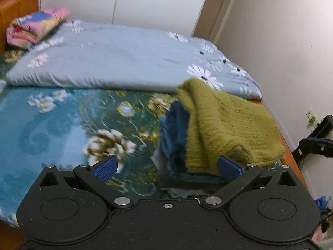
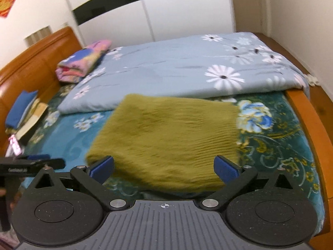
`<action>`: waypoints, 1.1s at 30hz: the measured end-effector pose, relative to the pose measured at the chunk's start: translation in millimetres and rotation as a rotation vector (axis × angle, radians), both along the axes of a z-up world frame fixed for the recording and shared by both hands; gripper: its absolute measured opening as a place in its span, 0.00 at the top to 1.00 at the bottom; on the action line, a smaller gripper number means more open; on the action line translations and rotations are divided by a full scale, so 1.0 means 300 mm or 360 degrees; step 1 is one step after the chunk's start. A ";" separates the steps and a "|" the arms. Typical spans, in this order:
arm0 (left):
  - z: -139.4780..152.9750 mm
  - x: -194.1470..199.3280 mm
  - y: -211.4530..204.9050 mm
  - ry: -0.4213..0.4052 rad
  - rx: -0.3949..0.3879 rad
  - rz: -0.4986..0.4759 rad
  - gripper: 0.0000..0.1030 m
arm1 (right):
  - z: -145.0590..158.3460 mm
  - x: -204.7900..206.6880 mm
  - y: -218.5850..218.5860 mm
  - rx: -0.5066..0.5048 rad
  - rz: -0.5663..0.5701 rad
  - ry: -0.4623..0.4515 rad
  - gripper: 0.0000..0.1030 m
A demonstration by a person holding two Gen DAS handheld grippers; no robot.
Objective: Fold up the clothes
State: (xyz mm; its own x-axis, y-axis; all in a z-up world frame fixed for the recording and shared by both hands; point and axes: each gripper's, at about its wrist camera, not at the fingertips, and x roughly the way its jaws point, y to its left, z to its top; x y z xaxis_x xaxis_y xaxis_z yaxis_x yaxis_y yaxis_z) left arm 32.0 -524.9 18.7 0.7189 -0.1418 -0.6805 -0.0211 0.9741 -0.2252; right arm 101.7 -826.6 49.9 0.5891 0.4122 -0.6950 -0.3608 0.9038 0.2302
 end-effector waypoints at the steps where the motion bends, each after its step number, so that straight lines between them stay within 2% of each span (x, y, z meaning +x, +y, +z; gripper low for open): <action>1: 0.008 -0.033 0.029 -0.0019 -0.0001 0.0009 0.02 | 0.006 -0.034 0.041 -0.0006 0.0004 -0.0018 0.01; 7: 0.029 -0.267 0.230 -0.0054 0.0003 0.0116 0.02 | 0.026 -0.244 0.297 -0.0018 -0.0016 -0.0035 0.01; 12: 0.023 -0.410 0.387 -0.0015 0.0100 0.0321 0.02 | 0.026 -0.350 0.539 -0.0111 0.0178 -0.0036 0.00; 17: 0.015 -0.505 0.542 -0.0025 0.0078 0.0532 0.01 | 0.035 -0.374 0.753 -0.0172 0.0387 -0.0053 0.00; 24: -0.024 -0.495 0.726 0.0047 0.0186 0.0732 0.01 | -0.001 -0.309 1.020 -0.0192 0.0591 -0.0027 0.00; 29: -0.046 -0.381 0.890 0.0080 0.0244 0.0789 0.01 | -0.056 -0.169 1.218 -0.0140 0.0689 0.0011 0.00; 33: -0.039 -0.265 0.992 0.0143 0.0267 0.0761 0.01 | -0.076 -0.048 1.346 -0.0123 0.0708 0.0076 0.00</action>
State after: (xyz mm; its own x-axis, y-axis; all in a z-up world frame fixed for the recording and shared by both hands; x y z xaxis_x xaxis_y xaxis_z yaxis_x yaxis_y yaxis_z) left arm -47.6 -227.3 6.9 0.6142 0.3049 -0.7279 -0.4852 0.8733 -0.0436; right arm 87.4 -422.7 27.0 0.3327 0.5638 -0.7559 -0.7088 0.6783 0.1940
